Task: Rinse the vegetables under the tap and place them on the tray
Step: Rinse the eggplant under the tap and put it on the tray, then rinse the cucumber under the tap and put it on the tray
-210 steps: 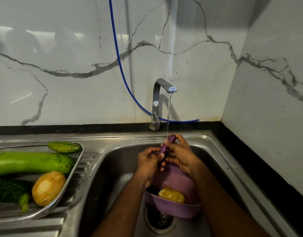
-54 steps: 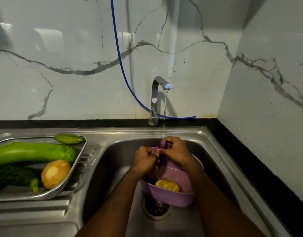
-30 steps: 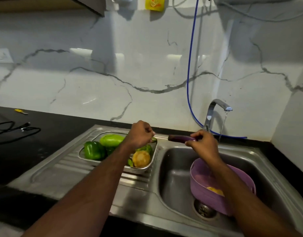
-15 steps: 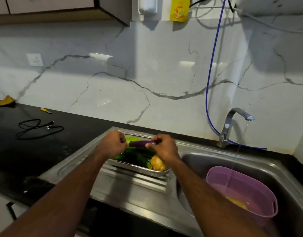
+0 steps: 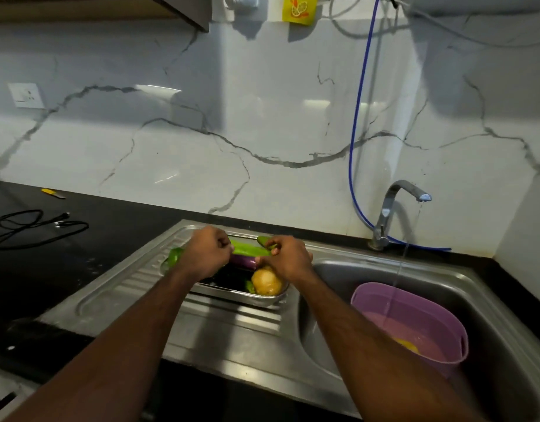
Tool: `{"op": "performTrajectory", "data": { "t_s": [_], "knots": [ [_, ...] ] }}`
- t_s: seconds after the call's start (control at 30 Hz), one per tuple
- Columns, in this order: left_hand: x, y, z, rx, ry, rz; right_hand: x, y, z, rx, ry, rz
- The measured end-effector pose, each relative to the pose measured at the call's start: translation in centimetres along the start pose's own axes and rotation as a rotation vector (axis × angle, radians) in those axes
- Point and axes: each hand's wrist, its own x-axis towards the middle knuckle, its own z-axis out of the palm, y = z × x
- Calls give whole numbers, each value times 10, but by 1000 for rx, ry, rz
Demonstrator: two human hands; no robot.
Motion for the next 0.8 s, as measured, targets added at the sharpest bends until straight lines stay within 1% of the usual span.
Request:
{"op": "performTrajectory", "data": {
  "t_s": [0.07,0.17,0.23,0.33,0.43,0.53,0.67,0.73,0.8],
  "knots": [
    [4,16,13,-34,31,31,0,13,-16,13,22,7],
    [10,48,44,-160,6,56,-3,43,-44,9,63,49],
    [13,71,64,-172,14,97,-4,65,-58,21,67,78],
    [15,112,103,-188,44,172,-5,109,-83,57,117,132],
    [11,148,151,-251,37,169,-14,151,-104,91,156,180],
    [2,169,207,-326,-38,122,-22,194,-117,50,157,247],
    [-12,177,274,-400,-123,9,-30,243,-120,-11,98,303],
    [-16,177,298,-401,-168,-58,-34,263,-117,-55,34,312],
    [-12,174,319,-408,-194,-115,-34,282,-108,-91,-76,348]
  ]
}}
